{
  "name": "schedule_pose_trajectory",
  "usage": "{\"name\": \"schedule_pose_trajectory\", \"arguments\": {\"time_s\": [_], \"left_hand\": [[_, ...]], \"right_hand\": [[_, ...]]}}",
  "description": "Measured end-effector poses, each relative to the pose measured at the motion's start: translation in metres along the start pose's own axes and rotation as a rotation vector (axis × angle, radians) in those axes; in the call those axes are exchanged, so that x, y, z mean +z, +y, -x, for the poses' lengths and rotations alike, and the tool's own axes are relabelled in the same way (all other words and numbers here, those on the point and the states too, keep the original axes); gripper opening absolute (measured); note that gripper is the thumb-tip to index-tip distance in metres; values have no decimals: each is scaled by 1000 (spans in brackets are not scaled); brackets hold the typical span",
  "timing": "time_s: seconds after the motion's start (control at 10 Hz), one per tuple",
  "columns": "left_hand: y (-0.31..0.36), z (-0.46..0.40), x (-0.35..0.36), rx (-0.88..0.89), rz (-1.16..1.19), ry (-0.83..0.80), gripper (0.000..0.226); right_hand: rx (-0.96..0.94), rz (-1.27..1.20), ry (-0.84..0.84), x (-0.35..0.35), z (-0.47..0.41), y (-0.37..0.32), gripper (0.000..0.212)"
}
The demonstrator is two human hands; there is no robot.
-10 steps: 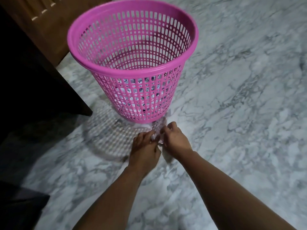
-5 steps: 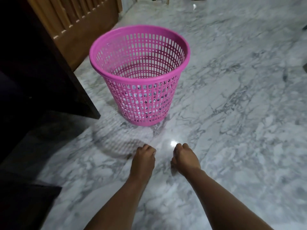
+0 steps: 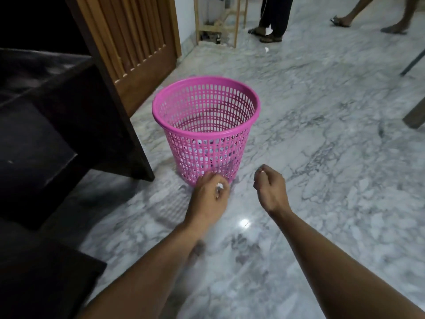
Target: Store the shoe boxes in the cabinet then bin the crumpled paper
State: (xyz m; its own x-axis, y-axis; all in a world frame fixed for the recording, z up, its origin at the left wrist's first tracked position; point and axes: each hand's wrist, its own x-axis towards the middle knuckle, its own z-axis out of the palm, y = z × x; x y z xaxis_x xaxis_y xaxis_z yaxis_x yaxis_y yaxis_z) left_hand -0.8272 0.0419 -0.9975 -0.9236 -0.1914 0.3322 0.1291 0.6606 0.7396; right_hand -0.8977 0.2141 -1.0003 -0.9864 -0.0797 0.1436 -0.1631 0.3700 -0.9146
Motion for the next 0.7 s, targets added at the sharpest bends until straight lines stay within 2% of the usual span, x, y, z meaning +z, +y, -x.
{"name": "schedule_pose_trajectory", "arguments": {"time_s": [0.1, 0.2, 0.3, 0.4, 0.5, 0.6, 0.7], "left_hand": [[39, -58, -46, 129, 17, 147, 27], [70, -112, -86, 201, 21, 328, 23], [92, -152, -110, 261, 14, 473, 25], [86, -182, -116, 253, -72, 439, 32], [58, -183, -99, 35, -485, -69, 41], [72, -173, -109, -85, -720, -339, 40], [121, -138, -117, -78, -609, -279, 38]], "right_hand": [[-243, -134, 126, -10, -36, -76, 25], [-454, -156, 149, -10, -76, -143, 25], [-564, -81, 178, -1, -108, -186, 25], [-551, 338, 49, 10, -136, -197, 38], [-303, 986, -385, 20, -139, -184, 55], [-289, 1004, -488, 12, -133, -193, 44], [-276, 627, -357, -13, -104, -201, 43]]}}
